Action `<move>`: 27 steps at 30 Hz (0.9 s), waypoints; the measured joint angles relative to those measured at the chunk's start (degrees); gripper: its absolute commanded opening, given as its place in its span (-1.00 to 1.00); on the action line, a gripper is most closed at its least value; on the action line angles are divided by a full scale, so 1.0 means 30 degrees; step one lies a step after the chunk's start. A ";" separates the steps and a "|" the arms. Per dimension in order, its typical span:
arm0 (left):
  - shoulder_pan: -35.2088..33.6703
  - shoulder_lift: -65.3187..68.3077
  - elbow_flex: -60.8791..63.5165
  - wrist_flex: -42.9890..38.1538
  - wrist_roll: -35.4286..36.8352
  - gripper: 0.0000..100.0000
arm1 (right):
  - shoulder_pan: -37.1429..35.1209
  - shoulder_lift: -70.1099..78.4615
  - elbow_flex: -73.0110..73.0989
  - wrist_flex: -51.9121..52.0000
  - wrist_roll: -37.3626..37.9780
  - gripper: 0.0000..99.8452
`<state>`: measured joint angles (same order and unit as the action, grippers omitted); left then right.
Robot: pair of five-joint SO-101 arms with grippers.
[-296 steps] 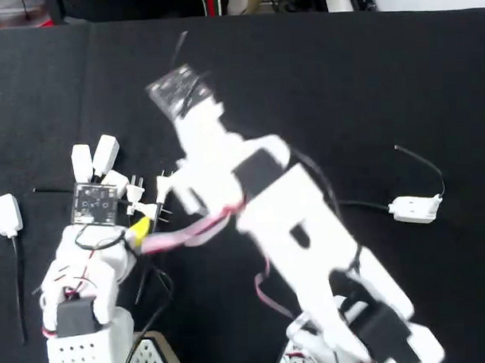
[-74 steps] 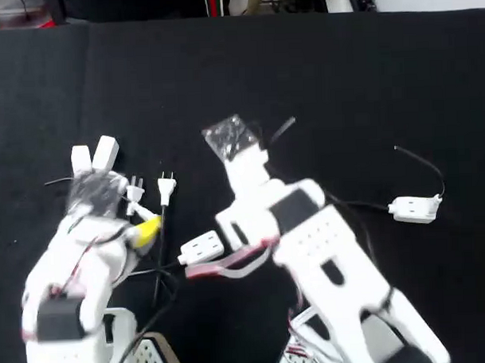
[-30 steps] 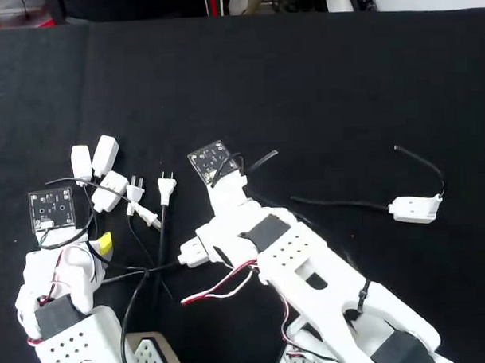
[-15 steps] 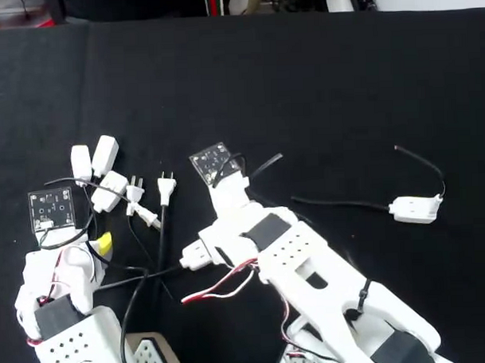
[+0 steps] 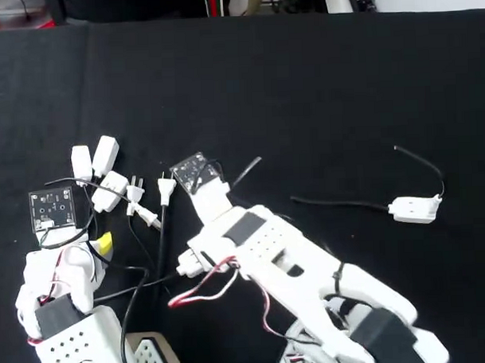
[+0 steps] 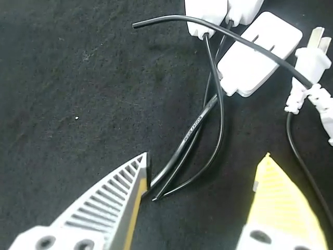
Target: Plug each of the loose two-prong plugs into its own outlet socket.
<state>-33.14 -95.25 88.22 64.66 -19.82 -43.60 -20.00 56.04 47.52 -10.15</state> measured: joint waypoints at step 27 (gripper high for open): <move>0.0000 0.0000 0.0147 0.0000 0.0000 -0.36 | 0.9641 0.1582 -0.1993 0.2520 0.8879 -0.98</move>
<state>-33.14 -95.25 88.66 64.66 -19.82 -14.68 -15.25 50.07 55.08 16.48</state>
